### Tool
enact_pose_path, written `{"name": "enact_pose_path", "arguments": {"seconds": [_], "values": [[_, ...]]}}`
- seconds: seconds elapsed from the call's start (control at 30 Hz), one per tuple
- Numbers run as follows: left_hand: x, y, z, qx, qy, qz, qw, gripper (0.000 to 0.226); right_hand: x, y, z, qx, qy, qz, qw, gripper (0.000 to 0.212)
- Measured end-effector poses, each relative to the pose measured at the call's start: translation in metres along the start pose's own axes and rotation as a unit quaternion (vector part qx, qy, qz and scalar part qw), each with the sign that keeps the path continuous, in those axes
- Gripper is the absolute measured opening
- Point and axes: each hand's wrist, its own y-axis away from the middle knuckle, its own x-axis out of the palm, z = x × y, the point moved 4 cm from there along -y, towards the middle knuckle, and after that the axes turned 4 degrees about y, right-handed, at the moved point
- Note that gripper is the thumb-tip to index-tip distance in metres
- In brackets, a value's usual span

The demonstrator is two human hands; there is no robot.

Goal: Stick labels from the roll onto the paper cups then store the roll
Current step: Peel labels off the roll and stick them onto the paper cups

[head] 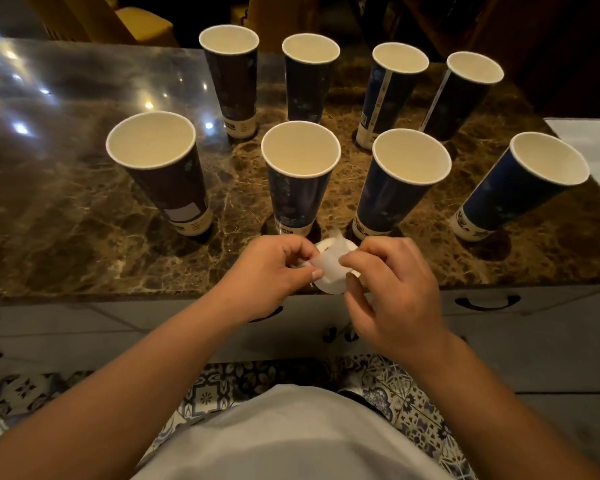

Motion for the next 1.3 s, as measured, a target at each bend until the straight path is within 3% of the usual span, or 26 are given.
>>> {"name": "enact_pose_path", "arguments": {"seconds": [0.17, 0.3, 0.4, 0.57, 1.17, 1.3], "values": [[0.000, -0.003, -0.004, 0.015, 0.024, 0.006, 1.000, 0.014, 0.000, 0.000, 0.013, -0.114, -0.004, 0.038, 0.993, 0.011], [0.002, -0.003, -0.005, -0.010, 0.040, 0.031, 0.999, 0.038, 0.016, 0.000, -0.002, 0.010, 0.005, 0.078, 0.997, 0.014], [0.000, -0.001, -0.004, -0.017, 0.052, 0.037, 0.998, 0.044, 0.021, 0.002, -0.013, 0.055, -0.006, 0.092, 0.994, 0.016], [-0.001, 0.002, -0.006, -0.007, 0.072, 0.026, 0.997, 0.040, 0.021, 0.003, -0.013, 0.069, -0.014, 0.100, 0.993, 0.025], [0.000, 0.002, -0.009, 0.056, -0.021, -0.027, 0.998, 0.015, 0.021, -0.004, -0.009, 0.099, 0.002, 0.104, 0.990, 0.021], [-0.001, 0.005, -0.004, 0.061, -0.042, -0.064, 0.995, 0.018, 0.014, -0.008, -0.022, 0.257, -0.114, 0.096, 0.955, 0.010]]}}
